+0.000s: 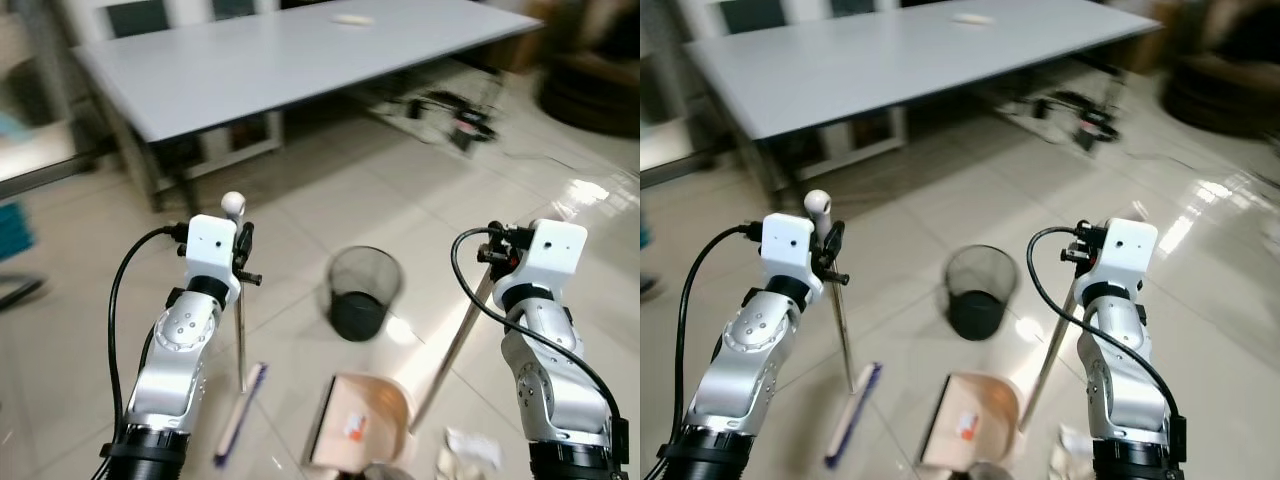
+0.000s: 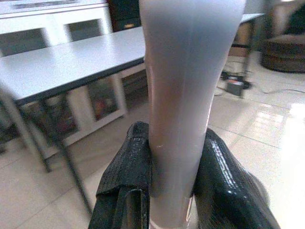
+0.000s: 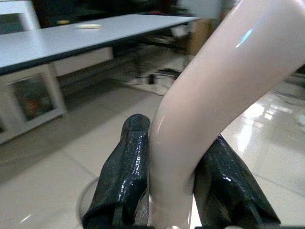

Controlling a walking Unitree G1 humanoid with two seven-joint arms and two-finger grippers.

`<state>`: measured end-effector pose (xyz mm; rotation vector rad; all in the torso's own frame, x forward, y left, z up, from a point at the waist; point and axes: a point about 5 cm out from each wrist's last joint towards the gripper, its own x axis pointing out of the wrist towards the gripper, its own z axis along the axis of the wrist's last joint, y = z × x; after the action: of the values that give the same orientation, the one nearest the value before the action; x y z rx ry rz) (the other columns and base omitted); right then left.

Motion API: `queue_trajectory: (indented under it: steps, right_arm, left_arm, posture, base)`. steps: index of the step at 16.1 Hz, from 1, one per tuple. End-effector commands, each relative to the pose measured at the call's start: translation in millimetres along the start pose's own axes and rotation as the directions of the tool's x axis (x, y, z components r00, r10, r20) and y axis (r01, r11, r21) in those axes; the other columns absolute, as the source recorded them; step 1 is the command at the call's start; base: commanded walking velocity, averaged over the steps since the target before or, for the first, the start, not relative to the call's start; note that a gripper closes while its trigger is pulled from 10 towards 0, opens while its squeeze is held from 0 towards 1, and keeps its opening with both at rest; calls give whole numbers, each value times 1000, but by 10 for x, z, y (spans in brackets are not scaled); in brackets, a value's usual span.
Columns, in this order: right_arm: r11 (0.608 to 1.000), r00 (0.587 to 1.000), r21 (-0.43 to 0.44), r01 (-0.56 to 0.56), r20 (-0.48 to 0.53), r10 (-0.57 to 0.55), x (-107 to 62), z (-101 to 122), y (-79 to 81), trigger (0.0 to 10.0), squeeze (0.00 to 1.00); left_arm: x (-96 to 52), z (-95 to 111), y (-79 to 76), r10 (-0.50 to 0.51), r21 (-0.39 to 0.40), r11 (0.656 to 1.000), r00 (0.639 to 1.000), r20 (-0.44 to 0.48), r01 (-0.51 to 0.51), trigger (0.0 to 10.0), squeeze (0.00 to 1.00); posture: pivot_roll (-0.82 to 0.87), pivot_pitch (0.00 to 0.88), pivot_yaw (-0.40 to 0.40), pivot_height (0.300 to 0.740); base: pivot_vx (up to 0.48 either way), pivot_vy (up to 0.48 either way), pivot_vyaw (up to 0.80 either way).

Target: Sweep floor

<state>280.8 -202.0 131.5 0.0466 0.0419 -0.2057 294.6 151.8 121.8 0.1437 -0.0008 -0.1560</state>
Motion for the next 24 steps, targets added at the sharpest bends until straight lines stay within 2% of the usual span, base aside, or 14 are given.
queue_trajectory:
  steps: [1, 10, 21, 24]
  right_arm:
    - [1000, 1000, 2, -6, 28, 6, -5, 85, 11, 10000, 0]
    - [1000, 999, 7, -2, 38, 2, 2, 117, -7, 10000, 0]
    - [1000, 999, -7, 9, 41, -9, -39, 132, -40, 10000, 0]
    - [999, 998, -32, 32, 52, -30, -48, 146, -73, 10000, 0]
  left_arm:
    - [20, 49, -8, -18, 2, 1000, 1000, 17, 18, 10000, 0]
    - [18, 58, -26, -46, 19, 999, 999, 29, 46, 10000, 0]
    - [61, 64, -20, -63, 38, 997, 997, 37, 61, 10000, 0]
    - [65, 110, -56, -78, 39, 996, 994, 72, 76, 10000, 0]
  posture:
    - [-28, 0, -14, 740]
    - [-31, 0, -14, 740]
    - [-36, 0, -6, 740]
    - [-37, 0, -3, 740]
  base:
    - [0, 0, -800]
    - [0, 0, -800]
    - [0, 342, -800]
    - [0, 120, -800]
